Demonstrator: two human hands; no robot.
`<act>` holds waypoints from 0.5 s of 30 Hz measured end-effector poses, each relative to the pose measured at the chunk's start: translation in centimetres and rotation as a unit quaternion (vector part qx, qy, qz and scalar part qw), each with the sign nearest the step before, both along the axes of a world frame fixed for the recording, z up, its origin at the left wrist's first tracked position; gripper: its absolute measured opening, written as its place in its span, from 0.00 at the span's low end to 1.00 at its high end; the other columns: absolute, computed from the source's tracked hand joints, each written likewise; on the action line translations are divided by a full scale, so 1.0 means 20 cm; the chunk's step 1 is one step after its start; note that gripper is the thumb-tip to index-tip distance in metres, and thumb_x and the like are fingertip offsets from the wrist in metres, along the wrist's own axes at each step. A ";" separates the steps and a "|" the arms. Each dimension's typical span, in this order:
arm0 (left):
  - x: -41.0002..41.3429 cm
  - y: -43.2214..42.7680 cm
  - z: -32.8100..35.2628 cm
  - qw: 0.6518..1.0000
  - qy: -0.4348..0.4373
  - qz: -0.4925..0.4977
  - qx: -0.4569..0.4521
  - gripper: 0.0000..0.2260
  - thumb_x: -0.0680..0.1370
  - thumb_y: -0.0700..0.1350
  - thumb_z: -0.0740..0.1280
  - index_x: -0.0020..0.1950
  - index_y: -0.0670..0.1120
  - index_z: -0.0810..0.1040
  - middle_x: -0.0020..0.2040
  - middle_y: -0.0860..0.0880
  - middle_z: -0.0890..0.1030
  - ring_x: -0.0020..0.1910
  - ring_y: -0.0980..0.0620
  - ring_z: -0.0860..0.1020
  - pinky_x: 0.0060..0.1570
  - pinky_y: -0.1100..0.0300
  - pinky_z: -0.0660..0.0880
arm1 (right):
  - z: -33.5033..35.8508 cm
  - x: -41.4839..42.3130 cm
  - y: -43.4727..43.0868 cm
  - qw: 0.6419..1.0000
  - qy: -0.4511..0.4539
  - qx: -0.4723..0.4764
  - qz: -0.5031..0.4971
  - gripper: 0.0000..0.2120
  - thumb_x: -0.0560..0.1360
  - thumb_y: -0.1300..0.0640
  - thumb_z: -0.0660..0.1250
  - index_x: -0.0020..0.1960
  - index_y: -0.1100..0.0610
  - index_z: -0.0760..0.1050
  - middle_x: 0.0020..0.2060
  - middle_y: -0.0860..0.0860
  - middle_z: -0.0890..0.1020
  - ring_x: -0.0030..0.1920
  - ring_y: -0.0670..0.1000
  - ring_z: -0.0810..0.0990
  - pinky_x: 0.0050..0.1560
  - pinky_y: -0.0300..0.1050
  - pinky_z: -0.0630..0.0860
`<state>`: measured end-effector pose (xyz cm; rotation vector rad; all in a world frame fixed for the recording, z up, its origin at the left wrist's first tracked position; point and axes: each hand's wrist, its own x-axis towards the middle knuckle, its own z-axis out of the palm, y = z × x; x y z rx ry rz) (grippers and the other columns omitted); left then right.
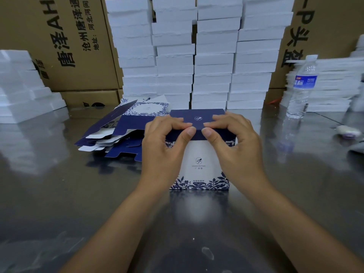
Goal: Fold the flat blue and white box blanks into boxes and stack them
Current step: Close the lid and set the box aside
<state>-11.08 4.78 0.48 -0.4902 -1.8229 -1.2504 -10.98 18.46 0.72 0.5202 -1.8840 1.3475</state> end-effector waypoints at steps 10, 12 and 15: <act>0.00 -0.02 -0.01 0.997 -0.064 -0.032 0.041 0.07 0.78 0.44 0.66 0.47 0.57 0.76 0.52 0.58 0.79 0.59 0.52 0.75 0.55 0.65 0.69 | 0.01 -0.02 0.04 1.000 -0.012 -0.020 0.017 0.08 0.72 0.56 0.71 0.42 0.42 0.77 0.47 0.38 0.79 0.61 0.49 0.75 0.62 0.54 0.72; 0.00 -0.02 -0.01 0.990 -0.096 -0.054 0.083 0.05 0.78 0.45 0.65 0.47 0.56 0.77 0.55 0.55 0.79 0.62 0.53 0.74 0.61 0.55 0.71 | 0.01 -0.03 0.04 1.000 -0.011 -0.017 0.009 0.10 0.72 0.56 0.71 0.42 0.41 0.76 0.46 0.37 0.78 0.62 0.49 0.75 0.62 0.53 0.71; -0.01 -0.02 -0.01 0.984 -0.107 -0.077 0.116 0.06 0.78 0.44 0.65 0.45 0.54 0.78 0.54 0.55 0.79 0.60 0.57 0.75 0.61 0.49 0.72 | 0.01 -0.03 0.04 1.000 -0.007 -0.020 0.011 0.09 0.71 0.55 0.72 0.43 0.41 0.77 0.47 0.37 0.78 0.61 0.48 0.75 0.62 0.53 0.72</act>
